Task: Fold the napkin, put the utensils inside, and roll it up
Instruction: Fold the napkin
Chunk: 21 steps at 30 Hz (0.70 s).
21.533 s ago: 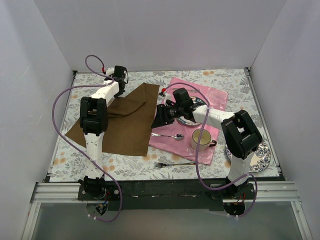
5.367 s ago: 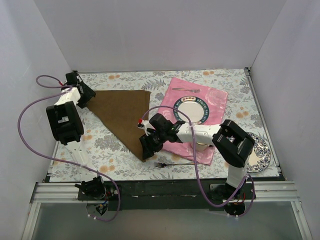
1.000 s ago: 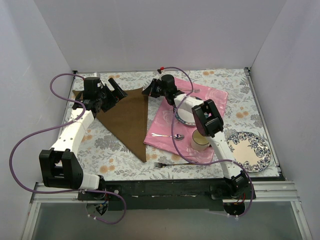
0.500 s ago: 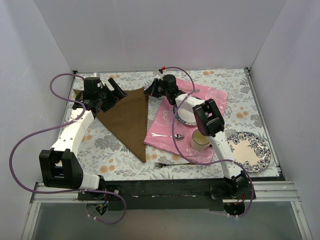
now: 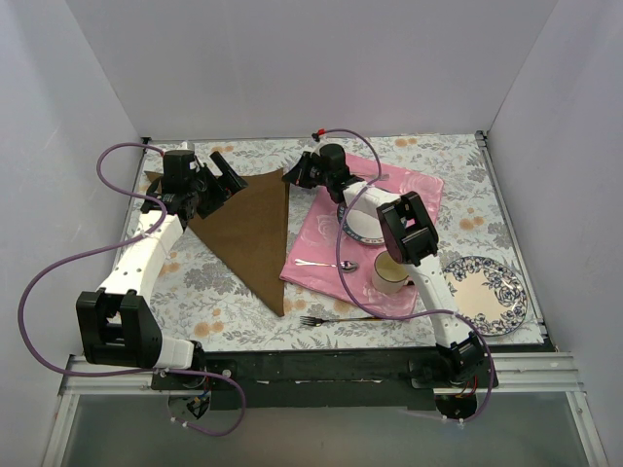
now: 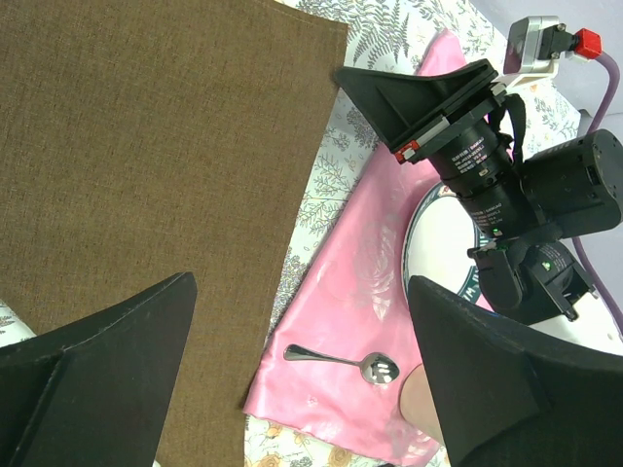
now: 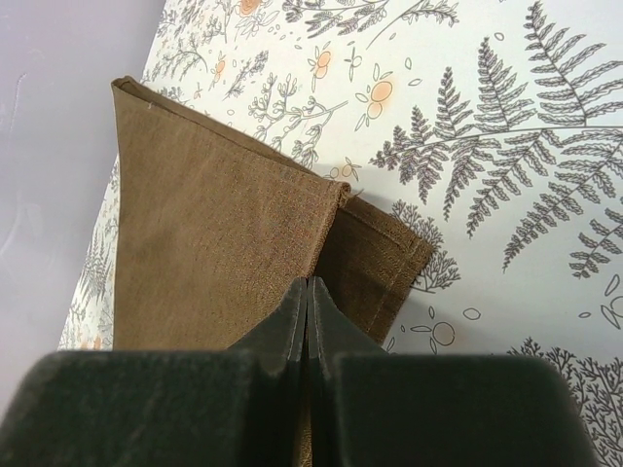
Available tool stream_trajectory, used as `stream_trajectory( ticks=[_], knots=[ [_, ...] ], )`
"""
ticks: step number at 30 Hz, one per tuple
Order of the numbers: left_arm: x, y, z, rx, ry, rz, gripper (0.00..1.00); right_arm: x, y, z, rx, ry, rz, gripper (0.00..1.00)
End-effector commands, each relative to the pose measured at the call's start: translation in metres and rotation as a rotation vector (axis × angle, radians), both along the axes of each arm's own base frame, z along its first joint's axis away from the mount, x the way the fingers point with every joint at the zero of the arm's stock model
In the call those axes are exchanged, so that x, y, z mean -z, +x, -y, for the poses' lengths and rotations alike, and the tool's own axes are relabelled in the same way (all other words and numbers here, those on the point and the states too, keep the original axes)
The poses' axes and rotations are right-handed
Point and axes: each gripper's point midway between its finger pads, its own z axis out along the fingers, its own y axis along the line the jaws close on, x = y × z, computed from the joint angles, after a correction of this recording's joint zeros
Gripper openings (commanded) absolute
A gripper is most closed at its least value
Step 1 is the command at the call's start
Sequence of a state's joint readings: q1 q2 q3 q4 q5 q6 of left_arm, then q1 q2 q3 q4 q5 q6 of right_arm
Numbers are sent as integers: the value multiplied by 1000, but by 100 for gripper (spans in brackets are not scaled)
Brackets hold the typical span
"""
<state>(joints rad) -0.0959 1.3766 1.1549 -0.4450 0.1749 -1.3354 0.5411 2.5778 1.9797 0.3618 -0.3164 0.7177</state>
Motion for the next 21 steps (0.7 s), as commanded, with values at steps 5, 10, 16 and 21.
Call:
stream_trajectory(
  ticks=[5, 10, 16, 21],
  knots=[
    [-8, 3, 2, 2, -1, 15, 91, -49, 17, 5, 20, 40, 108, 1],
    [-8, 5, 2, 0, -4, 14, 92, -44, 17, 6, 16, 32, 99, 1],
    [-8, 22, -8, -50, -34, 6, 94, -27, 13, 9, 8, -19, 62, 10],
    [6, 57, -58, -212, -122, -29, 93, -29, 7, 21, 1, -141, 58, 38]
  ],
)
